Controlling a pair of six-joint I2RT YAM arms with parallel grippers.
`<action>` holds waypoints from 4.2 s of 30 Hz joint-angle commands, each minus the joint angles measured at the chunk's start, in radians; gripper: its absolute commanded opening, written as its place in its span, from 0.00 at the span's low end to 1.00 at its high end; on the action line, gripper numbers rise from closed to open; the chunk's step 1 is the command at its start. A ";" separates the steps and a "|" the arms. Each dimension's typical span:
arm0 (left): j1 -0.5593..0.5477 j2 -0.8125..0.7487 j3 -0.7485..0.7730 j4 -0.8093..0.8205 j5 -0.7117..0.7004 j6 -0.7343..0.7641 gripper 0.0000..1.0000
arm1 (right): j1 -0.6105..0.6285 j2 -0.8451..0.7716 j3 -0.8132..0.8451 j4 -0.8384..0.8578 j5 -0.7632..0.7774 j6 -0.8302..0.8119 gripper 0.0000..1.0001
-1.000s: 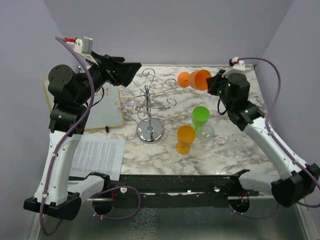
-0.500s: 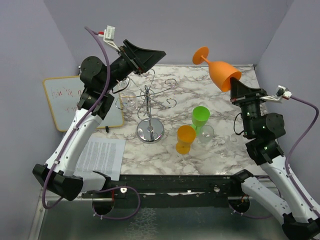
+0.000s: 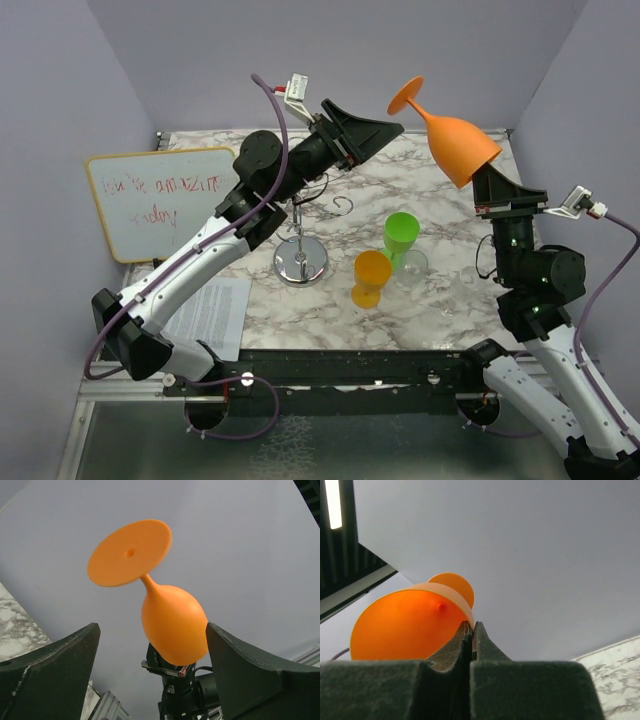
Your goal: Place the wine glass upside down on the wine glass rack
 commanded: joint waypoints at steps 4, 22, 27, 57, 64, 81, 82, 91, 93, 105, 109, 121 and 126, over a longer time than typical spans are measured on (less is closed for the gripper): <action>-0.046 0.059 0.057 0.052 -0.146 -0.076 0.75 | 0.000 0.054 -0.027 0.153 -0.123 0.080 0.01; -0.067 0.077 0.086 0.117 -0.373 -0.092 0.38 | 0.001 0.137 -0.061 0.328 -0.312 0.110 0.01; -0.067 0.088 0.095 0.123 -0.373 -0.071 0.32 | 0.000 0.153 -0.052 0.312 -0.343 0.122 0.01; -0.065 0.124 0.250 0.128 -0.264 0.878 0.00 | 0.000 0.064 0.225 -0.589 -0.138 0.033 0.68; -0.065 0.148 0.211 0.134 -0.099 1.189 0.00 | 0.000 0.117 0.314 -0.347 -0.416 -0.113 0.81; -0.066 0.072 0.021 0.218 0.158 1.387 0.00 | 0.000 0.341 0.462 -0.226 -0.583 0.161 0.69; -0.065 0.065 0.012 0.219 0.160 1.399 0.00 | 0.000 0.345 0.472 -0.253 -0.564 0.173 0.66; -0.065 0.051 -0.006 0.220 0.212 1.427 0.00 | 0.001 0.350 0.487 -0.348 -0.485 0.233 0.36; -0.065 0.050 -0.009 0.220 0.212 1.431 0.00 | 0.000 0.343 0.479 -0.347 -0.479 0.241 0.30; -0.066 -0.007 -0.078 0.219 0.110 1.303 0.41 | 0.000 0.337 0.508 -0.368 -0.412 0.216 0.01; -0.066 -0.065 -0.144 0.218 0.027 1.218 0.61 | -0.001 0.344 0.506 -0.366 -0.374 0.199 0.01; -0.065 -0.367 -0.266 -0.023 -0.361 1.074 0.77 | 0.000 0.555 0.652 -0.481 -0.455 0.110 0.01; -0.066 -0.462 -0.269 -0.184 -0.515 1.078 0.84 | 0.001 0.707 0.761 -0.490 -0.531 0.070 0.01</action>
